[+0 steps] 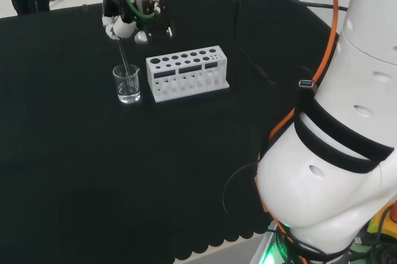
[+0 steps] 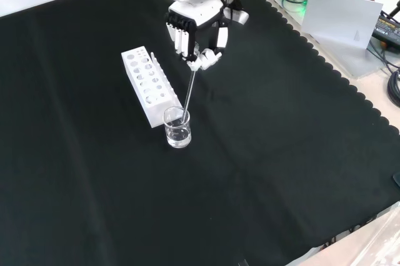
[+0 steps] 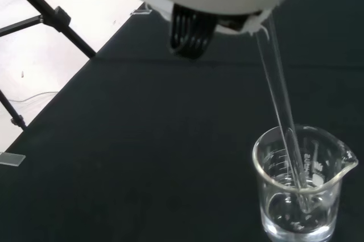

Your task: Stir in the beaker to the left of the white test tube rack with the glass rod.

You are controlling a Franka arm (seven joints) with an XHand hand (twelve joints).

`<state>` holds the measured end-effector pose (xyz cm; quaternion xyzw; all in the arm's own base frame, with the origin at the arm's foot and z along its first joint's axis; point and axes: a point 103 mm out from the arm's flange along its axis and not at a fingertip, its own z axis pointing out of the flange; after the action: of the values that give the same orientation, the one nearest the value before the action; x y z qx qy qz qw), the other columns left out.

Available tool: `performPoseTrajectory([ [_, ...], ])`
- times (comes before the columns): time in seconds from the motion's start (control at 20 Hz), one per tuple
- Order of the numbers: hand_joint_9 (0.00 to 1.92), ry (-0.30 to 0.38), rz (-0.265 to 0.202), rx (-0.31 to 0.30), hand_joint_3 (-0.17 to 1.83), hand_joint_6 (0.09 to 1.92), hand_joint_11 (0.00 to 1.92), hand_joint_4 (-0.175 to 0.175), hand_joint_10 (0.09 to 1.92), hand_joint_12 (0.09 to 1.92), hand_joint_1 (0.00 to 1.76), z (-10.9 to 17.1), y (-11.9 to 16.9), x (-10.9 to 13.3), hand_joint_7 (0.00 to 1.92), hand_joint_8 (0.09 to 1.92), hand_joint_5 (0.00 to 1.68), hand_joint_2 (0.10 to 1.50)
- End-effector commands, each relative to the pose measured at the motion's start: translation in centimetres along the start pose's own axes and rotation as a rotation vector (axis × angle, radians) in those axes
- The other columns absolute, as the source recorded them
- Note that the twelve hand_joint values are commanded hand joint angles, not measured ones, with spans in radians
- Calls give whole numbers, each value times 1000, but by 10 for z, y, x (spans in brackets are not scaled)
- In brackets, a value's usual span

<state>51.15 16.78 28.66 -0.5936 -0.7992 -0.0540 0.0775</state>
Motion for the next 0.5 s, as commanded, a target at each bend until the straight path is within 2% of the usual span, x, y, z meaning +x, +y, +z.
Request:
performPoseTrajectory([
  [0.05,1639,26,-30,-6,891,573,1655,-175,744,629,1327,3,22,14,1286,1013,1259,546],
  [0.3,1640,16,-31,-18,890,571,1655,-175,743,629,1327,3,39,12,1287,1010,1260,546],
  [0.5,1638,35,-20,9,872,572,1655,-175,744,630,1327,5,50,1,1284,1009,1252,558],
])
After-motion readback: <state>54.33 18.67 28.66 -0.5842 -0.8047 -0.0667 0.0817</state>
